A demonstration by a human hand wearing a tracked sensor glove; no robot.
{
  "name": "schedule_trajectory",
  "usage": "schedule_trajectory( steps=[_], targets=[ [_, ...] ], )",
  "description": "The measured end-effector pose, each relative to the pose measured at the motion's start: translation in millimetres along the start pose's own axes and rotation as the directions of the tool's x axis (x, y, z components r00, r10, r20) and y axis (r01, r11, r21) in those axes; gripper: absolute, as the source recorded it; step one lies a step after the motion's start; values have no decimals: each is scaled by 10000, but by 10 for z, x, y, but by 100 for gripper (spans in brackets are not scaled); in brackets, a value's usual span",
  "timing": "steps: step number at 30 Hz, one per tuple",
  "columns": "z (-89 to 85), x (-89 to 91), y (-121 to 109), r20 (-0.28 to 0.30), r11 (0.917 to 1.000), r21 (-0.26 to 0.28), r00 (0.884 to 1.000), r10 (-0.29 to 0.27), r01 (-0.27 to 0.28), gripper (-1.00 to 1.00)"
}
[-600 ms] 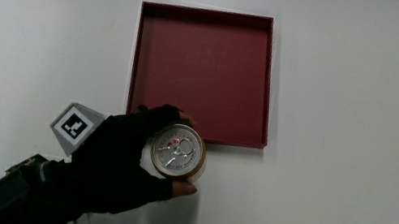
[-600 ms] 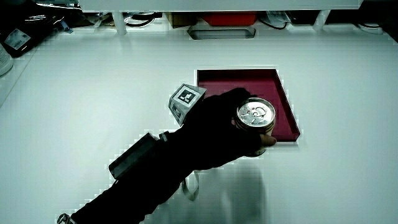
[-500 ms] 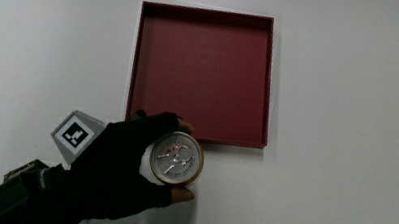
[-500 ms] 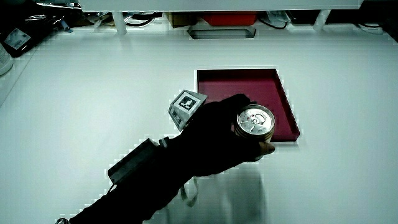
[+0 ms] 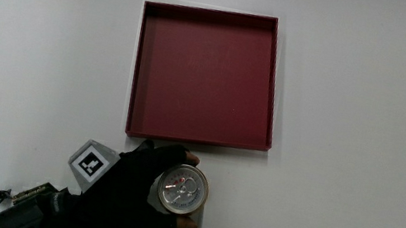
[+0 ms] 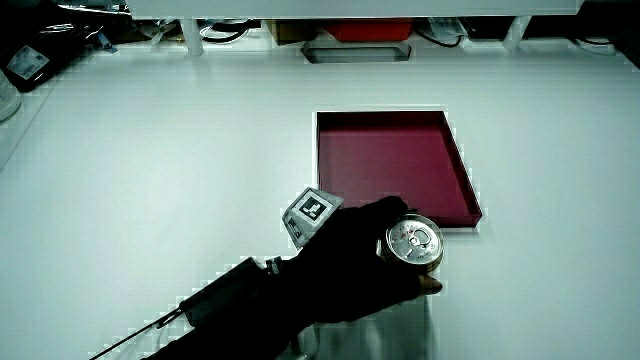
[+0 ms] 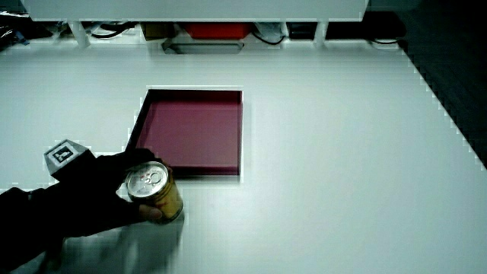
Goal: Place red bull on desk
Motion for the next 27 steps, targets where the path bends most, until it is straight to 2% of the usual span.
schedule_trajectory(
  steps=[4,5,6,7,8,9,10,11,12,13,15,16,17,19,21,22,23,24,26,27],
  targets=[
    [-63,-69,-17,-171,9998,-53,9997,-184,183,0],
    [-86,-79,-26,139,9999,-117,9998,116,-114,0],
    [-97,-115,-28,-113,9999,-62,9999,-125,124,0],
    [-112,-139,-33,-104,9997,-171,9998,161,-163,0],
    [-137,-145,-33,444,9998,-157,9990,109,-102,0],
    [-149,-165,-38,204,9997,-186,9997,153,-149,0],
    [-144,-172,-38,-360,9999,-167,9993,31,-37,0],
    [-154,-159,-34,45,9998,-178,10000,-28,29,0],
    [-157,-163,-39,-120,9990,-254,9993,355,-358,0],
    [-159,-178,-32,-243,9993,-287,9995,225,-232,0],
    [-166,-169,-32,164,9990,-299,9993,332,-327,0],
    [-117,-116,-40,-2888,9923,-414,9521,1002,-1170,0],
    [-170,-165,-33,17,9988,-337,9994,353,-352,0],
    [-169,-173,-31,-73,9993,-301,9997,214,-216,0],
    [-172,-167,-30,164,9993,-264,9995,269,-265,0],
    [-168,-164,-28,-37,9991,-307,9996,280,-281,0],
    [-172,-166,-29,100,9991,-308,9995,298,-295,0],
    [-173,-179,-29,1,9992,-315,9997,242,-242,-6],
    [-178,-177,-29,170,9993,-320,9997,197,-191,-18],
    [-178,-178,-35,218,9977,-399,9982,553,-544,-24]
  ],
)
